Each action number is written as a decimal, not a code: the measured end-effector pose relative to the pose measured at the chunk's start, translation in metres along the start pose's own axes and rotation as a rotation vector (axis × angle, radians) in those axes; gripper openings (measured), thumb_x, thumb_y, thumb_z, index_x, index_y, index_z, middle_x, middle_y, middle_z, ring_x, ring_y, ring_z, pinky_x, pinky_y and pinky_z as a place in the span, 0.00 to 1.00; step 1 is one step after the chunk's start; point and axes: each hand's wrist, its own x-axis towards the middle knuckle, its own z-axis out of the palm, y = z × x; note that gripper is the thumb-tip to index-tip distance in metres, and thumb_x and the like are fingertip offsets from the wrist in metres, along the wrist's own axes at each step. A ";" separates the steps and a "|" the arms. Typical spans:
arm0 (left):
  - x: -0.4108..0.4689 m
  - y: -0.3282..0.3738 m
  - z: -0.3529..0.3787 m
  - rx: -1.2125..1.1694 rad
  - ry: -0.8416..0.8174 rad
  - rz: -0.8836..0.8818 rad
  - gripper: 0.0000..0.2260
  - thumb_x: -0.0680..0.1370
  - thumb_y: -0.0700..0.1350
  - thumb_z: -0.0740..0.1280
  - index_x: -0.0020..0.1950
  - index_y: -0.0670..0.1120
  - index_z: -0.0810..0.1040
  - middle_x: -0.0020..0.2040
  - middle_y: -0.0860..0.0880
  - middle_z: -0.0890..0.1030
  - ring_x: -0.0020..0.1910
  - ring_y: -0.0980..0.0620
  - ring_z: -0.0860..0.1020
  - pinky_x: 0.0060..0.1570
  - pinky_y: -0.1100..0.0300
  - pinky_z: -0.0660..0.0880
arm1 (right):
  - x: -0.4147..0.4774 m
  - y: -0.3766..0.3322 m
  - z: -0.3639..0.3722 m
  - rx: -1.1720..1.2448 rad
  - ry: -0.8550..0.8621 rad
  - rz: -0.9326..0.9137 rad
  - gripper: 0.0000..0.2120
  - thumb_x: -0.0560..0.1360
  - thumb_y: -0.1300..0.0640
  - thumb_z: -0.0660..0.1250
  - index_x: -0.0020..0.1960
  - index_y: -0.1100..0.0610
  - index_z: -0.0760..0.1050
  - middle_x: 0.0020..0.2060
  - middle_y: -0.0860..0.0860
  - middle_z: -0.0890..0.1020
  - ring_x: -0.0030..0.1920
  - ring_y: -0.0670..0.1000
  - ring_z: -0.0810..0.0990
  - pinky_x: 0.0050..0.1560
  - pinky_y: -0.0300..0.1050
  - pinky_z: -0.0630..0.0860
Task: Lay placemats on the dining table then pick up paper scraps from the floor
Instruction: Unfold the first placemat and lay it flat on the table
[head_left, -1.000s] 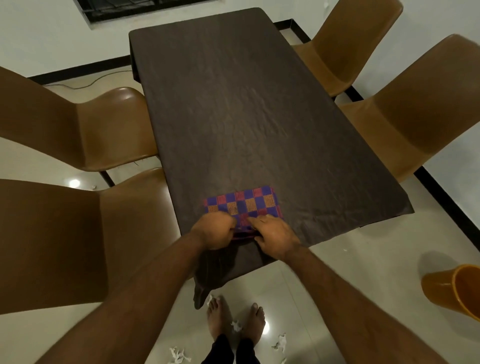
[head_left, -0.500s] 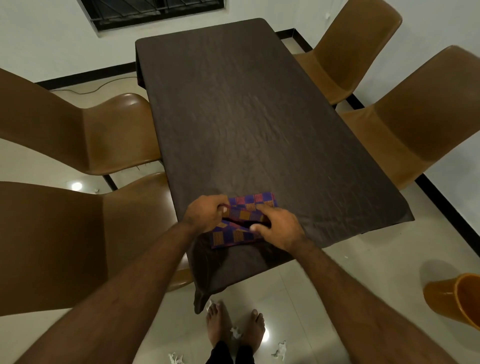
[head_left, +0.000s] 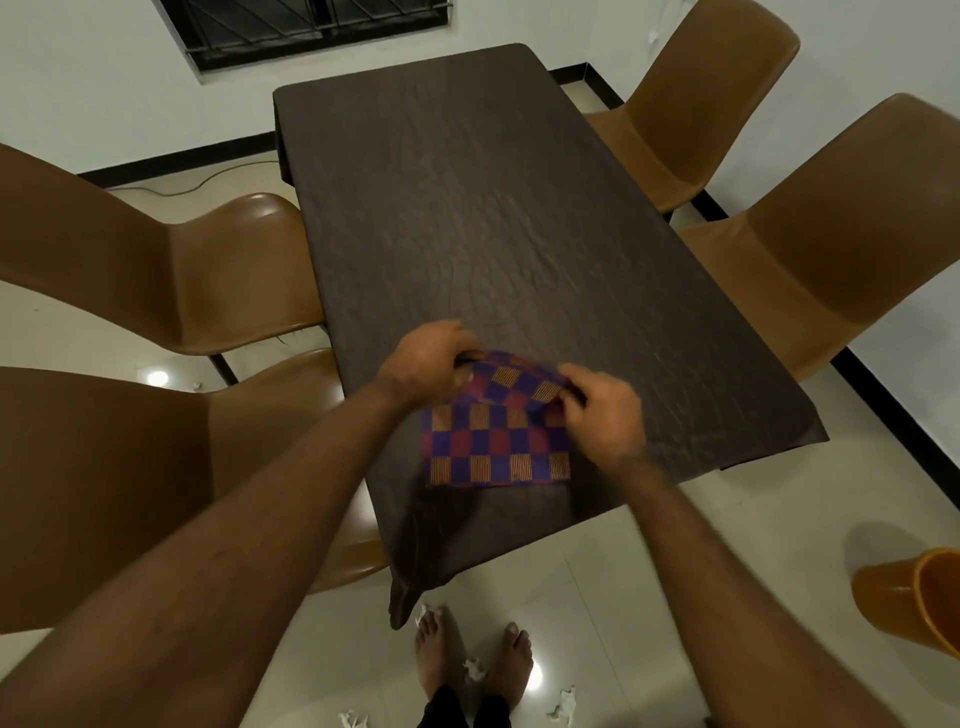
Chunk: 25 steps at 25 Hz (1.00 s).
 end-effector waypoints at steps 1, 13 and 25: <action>0.011 0.006 -0.012 -0.003 0.122 0.049 0.05 0.77 0.44 0.71 0.49 0.44 0.83 0.44 0.48 0.79 0.44 0.48 0.78 0.45 0.50 0.77 | 0.009 -0.002 -0.020 0.021 0.103 -0.003 0.13 0.76 0.58 0.68 0.60 0.52 0.79 0.49 0.51 0.84 0.47 0.49 0.81 0.51 0.54 0.80; 0.062 0.024 -0.034 -0.368 0.602 0.204 0.12 0.68 0.29 0.68 0.46 0.40 0.88 0.45 0.43 0.87 0.47 0.51 0.83 0.54 0.68 0.75 | -0.011 -0.059 -0.094 0.111 0.405 -0.325 0.15 0.71 0.66 0.72 0.57 0.60 0.82 0.50 0.51 0.84 0.47 0.52 0.80 0.48 0.45 0.77; -0.014 -0.088 0.075 -0.010 -0.071 -0.146 0.13 0.80 0.40 0.68 0.63 0.49 0.84 0.65 0.47 0.81 0.66 0.47 0.78 0.66 0.52 0.75 | -0.070 -0.043 0.130 0.051 -0.241 -0.020 0.17 0.77 0.58 0.68 0.65 0.54 0.76 0.58 0.51 0.80 0.59 0.52 0.76 0.61 0.50 0.76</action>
